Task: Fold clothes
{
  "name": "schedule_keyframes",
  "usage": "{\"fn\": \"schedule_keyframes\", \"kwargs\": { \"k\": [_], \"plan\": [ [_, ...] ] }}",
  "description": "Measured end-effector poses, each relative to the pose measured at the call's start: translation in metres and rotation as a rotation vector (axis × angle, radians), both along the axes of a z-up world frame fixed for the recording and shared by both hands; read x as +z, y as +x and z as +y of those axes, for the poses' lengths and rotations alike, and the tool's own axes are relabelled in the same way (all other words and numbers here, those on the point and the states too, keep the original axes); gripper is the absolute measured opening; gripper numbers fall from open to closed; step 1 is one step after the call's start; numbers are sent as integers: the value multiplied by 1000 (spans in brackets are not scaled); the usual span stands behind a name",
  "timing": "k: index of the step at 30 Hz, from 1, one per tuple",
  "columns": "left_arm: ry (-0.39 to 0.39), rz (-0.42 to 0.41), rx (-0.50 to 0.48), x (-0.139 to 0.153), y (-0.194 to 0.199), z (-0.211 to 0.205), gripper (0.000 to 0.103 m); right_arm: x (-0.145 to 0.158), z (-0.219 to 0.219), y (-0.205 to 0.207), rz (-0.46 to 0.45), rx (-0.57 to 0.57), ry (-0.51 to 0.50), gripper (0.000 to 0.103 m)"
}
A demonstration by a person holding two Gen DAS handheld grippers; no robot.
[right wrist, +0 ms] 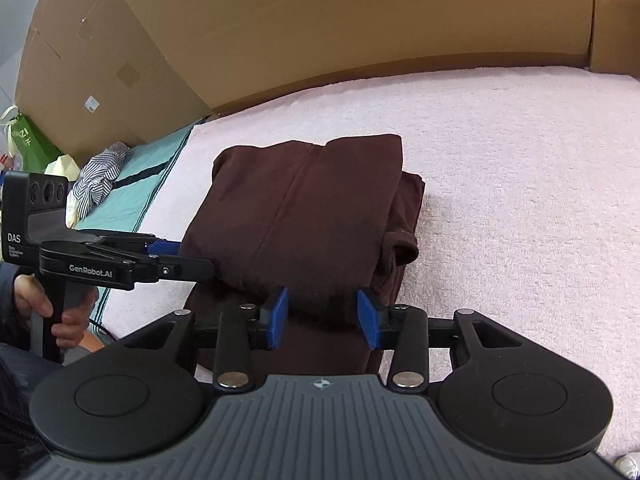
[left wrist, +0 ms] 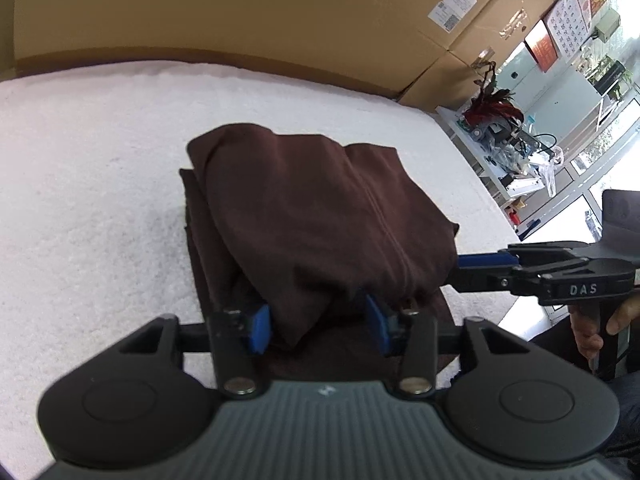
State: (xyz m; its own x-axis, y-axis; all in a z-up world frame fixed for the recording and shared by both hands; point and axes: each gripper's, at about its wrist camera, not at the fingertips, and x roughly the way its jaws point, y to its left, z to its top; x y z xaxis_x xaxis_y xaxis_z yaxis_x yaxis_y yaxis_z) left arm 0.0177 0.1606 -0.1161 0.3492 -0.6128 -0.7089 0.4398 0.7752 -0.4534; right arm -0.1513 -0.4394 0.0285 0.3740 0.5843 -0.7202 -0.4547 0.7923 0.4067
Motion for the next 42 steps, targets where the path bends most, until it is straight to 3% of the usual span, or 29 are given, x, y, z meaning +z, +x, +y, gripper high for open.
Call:
{"fn": "schedule_keyframes", "kwargs": {
  "k": [1, 3, 6, 9, 17, 20, 25, 26, 28, 29, 30, 31, 32, 34, 37, 40, 42],
  "plan": [
    [5, 4, -18, 0, 0, -2, 0, -1, 1, 1, -1, 3, 1, 42],
    [-14, -2, -43, 9, 3, 6, 0, -3, 1, 6, 32, 1, 25, 4],
    [-35, -22, -64, 32, -1, 28, 0, 13, -7, 4, 66, 14, 95, 2],
    [-5, 16, -71, 25, -3, 37, 0, 26, -18, -6, 94, 49, 113, 2],
    [36, 120, -93, -28, -13, 22, 0, -25, -25, -18, 219, -10, 29, 2],
    [50, 140, -92, -28, -15, 26, 0, -34, -23, -18, 236, -19, 18, 2],
    [78, 144, -59, -10, -23, 49, 0, -24, -24, -20, 203, 11, -8, 2],
    [66, 123, -35, -1, -23, 54, 0, -19, -26, -21, 188, 17, -14, 9],
    [50, 47, 31, 17, -15, 58, 12, -2, -32, -23, 148, 2, 8, 13],
    [44, 6, 65, 23, -8, 56, 37, 9, -35, -22, 115, -10, 39, 16],
    [33, -31, 92, 27, 1, 55, 54, 18, -35, -18, 76, -19, 57, 28],
    [27, -50, 102, 28, 11, 50, 54, 27, -33, -13, 37, -27, 72, 34],
    [22, -66, 108, 28, 21, 44, 54, 32, -29, -6, 6, -27, 69, 41],
    [13, -68, 117, 24, 38, 35, 54, 38, -18, 10, -51, -24, 57, 42],
    [6, -27, 112, 15, 56, 30, 47, 30, -10, 32, -58, -62, 21, 42],
    [-49, 19, 108, 10, 62, 32, 32, 20, -10, 41, -36, -99, 16, 42],
    [-124, 47, 101, 9, 67, 35, 9, 14, -13, 45, -16, -122, 22, 42]
  ]
}}
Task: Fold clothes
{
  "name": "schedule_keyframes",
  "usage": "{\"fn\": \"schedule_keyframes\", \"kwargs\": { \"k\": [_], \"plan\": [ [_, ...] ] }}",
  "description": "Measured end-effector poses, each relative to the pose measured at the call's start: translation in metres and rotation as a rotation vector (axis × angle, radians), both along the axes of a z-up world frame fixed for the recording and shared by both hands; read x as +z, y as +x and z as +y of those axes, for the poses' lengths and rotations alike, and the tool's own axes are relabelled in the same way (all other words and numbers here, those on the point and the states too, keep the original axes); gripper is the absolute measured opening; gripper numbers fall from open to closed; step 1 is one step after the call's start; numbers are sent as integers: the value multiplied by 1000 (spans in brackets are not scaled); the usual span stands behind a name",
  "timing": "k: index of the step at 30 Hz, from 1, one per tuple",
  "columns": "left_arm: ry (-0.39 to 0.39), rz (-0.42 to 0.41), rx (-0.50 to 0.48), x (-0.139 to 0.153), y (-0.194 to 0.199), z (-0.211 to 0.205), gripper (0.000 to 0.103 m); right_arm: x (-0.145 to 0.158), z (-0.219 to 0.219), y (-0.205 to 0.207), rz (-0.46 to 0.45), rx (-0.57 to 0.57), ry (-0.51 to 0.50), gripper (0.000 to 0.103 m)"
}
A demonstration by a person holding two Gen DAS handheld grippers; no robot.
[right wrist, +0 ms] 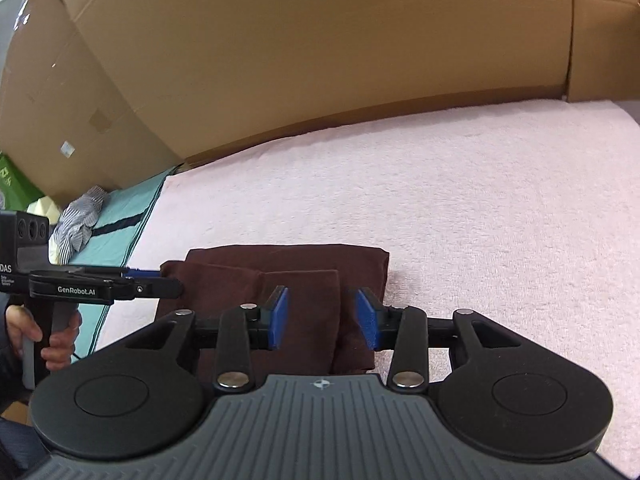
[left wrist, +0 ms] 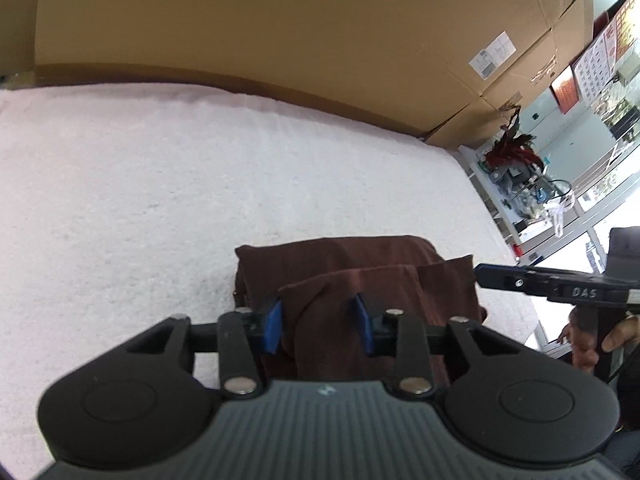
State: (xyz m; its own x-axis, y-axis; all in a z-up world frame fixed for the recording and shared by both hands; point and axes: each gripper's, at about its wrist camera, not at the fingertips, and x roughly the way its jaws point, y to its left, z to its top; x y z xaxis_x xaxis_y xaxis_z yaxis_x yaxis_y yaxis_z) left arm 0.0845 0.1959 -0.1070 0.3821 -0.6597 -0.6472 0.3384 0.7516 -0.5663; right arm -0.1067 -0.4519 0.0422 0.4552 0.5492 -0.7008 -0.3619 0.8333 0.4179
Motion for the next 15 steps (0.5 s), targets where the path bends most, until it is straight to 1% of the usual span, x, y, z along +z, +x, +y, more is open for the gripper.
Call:
{"fn": "schedule_keyframes", "kwargs": {
  "k": [1, 2, 3, 4, 7, 9, 11, 12, 13, 14, 15],
  "plan": [
    [-46, 15, -4, -1, 2, 3, 6, -3, -1, 2, 20, -2, 14, 41],
    [-87, 23, -5, -1, 5, 6, 1, -5, -2, 4, 42, -1, 30, 35],
    [-125, 29, -4, -1, 8, 9, 1, -8, -4, 6, 65, -1, 46, 13],
    [-164, 36, -4, -1, 10, 12, 1, -8, -5, 7, 70, -4, 73, 3],
    [-231, 52, 32, -7, 17, 21, 1, -9, -10, 9, 77, -15, 159, 4],
    [-237, 72, 86, -18, 23, 28, 2, -12, -14, 11, 87, -36, 203, 4],
    [-221, 114, 164, -34, 29, 38, 3, -24, -15, 16, 109, -78, 173, 5],
    [-220, 140, 201, -41, 32, 44, 3, -30, -15, 18, 120, -100, 156, 11],
    [-223, 160, 242, -45, 32, 52, 3, -36, -17, 20, 133, -115, 146, 11],
    [-216, 161, 274, -44, 31, 58, 3, -41, -20, 21, 146, -130, 138, 11],
    [-217, 148, 285, -40, 28, 63, 3, -40, -23, 19, 143, -151, 138, 17]
  ]
}}
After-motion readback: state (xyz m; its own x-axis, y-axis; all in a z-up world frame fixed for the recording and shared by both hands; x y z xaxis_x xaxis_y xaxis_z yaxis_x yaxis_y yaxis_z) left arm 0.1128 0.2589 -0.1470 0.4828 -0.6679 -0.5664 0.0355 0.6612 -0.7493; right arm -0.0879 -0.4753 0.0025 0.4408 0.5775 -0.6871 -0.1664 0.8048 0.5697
